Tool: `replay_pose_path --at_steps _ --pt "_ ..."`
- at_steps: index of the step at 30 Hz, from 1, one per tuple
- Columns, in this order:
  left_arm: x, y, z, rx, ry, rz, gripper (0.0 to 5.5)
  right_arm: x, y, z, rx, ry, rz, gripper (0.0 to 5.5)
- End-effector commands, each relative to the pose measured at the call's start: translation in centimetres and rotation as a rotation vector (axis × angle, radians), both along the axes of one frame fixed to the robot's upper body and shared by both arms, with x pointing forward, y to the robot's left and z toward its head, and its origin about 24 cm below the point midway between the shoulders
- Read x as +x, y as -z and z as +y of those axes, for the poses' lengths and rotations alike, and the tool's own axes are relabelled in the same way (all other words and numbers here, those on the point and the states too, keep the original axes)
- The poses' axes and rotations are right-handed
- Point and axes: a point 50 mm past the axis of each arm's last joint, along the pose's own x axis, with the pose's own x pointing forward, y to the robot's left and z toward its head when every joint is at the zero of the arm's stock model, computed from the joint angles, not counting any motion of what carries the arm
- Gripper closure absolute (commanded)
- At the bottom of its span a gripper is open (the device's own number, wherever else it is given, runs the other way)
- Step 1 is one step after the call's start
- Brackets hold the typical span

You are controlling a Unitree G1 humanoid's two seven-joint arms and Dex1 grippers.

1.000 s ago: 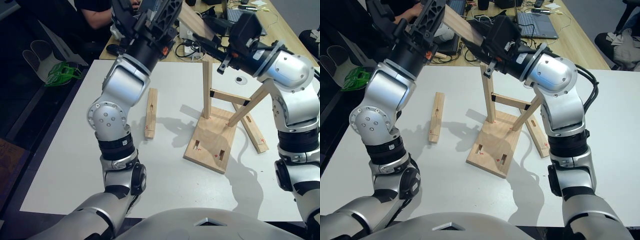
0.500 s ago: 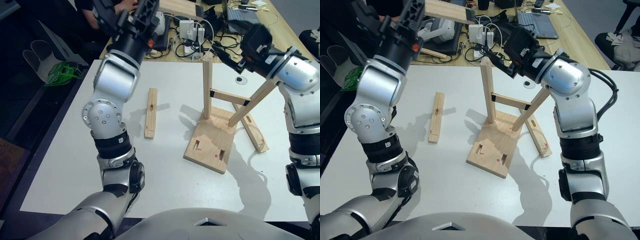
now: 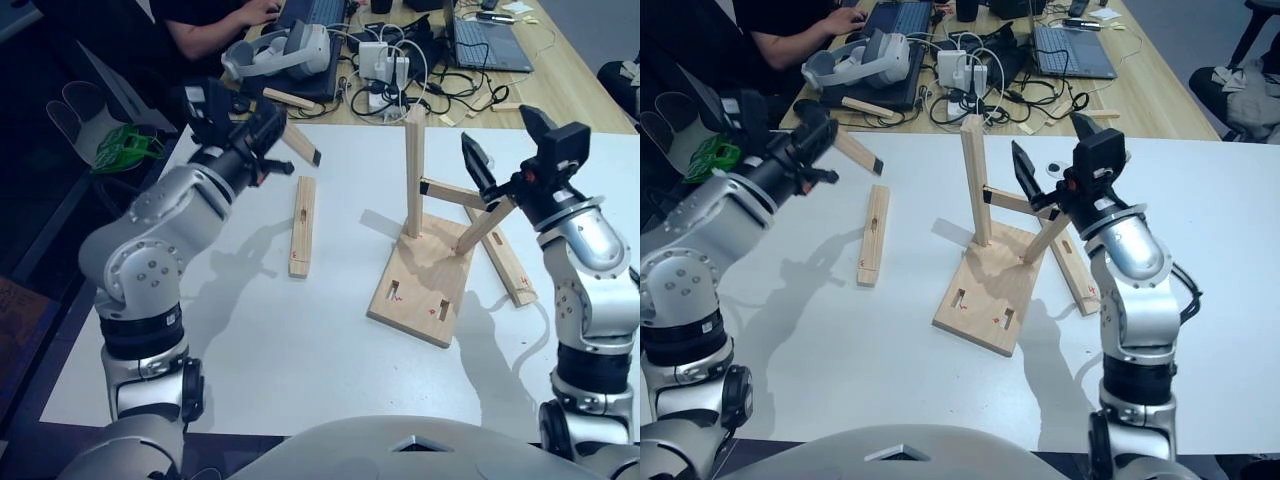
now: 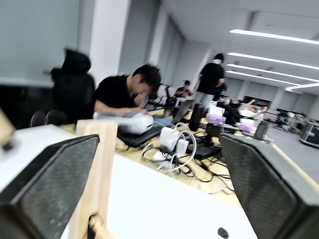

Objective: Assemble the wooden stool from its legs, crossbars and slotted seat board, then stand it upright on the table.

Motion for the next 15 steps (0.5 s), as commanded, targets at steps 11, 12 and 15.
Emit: replay_pose_path --at_steps 11,12,15 --pt "1.7 5.6 -0.4 0.163 -0.086 0.217 5.09 0.3 0.2 0.5 -0.036 0.135 -0.068 1.06" --pt "1.8 5.7 -0.4 0.162 -0.090 0.220 5.09 0.3 0.2 0.5 -0.036 0.132 -0.067 1.06" --pt "2.3 6.2 0.0 0.156 -0.128 0.226 5.09 0.4 0.2 0.7 -0.043 0.122 -0.067 1.06"
